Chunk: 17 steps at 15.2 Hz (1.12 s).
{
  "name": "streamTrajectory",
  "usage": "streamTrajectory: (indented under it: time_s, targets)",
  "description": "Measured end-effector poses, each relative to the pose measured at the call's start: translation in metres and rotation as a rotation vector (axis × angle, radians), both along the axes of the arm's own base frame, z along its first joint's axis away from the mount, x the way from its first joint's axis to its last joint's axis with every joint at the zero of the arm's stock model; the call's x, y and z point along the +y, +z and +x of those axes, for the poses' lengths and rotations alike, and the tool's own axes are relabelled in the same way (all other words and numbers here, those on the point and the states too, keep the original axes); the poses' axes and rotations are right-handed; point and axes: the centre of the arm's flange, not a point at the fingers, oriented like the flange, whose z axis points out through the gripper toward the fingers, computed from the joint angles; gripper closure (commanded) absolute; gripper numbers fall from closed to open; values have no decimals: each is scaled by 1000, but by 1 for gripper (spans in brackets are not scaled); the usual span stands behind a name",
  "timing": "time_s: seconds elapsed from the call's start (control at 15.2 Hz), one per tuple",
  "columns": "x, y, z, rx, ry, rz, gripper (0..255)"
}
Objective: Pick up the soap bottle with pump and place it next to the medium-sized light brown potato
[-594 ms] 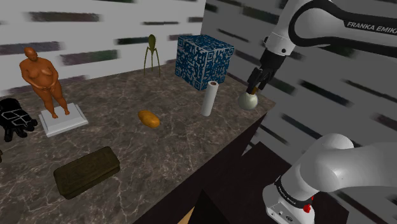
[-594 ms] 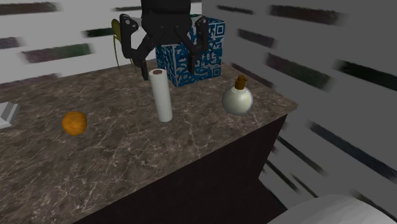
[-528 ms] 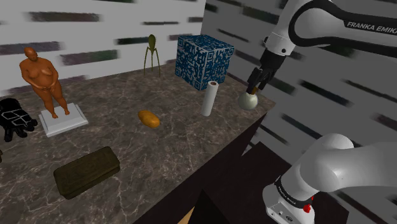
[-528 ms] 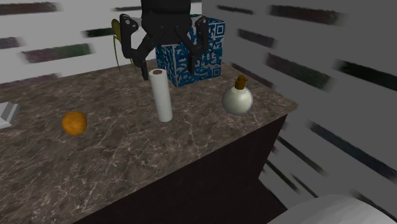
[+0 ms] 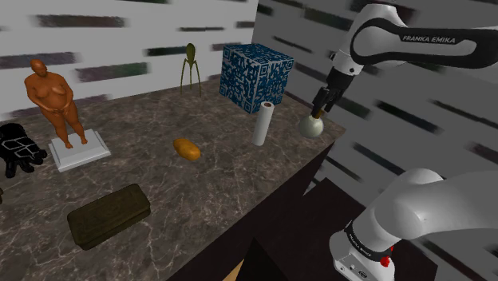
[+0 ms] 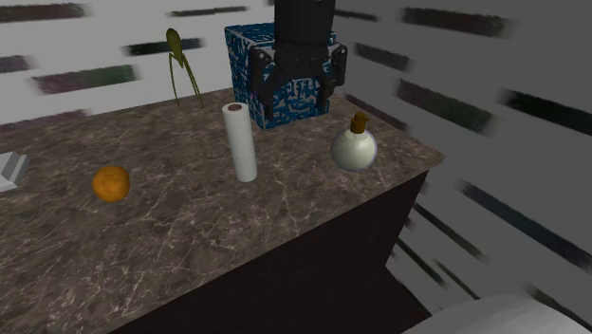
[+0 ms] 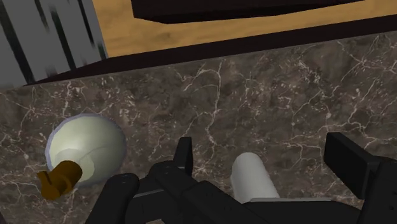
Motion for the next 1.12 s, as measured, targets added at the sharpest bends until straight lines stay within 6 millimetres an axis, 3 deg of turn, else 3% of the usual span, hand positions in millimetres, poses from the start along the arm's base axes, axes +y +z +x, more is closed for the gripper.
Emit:
streamTrajectory:
  time_s: [1.12]
  targets:
    - [-191,-76,75,-23,-3,-15,0]
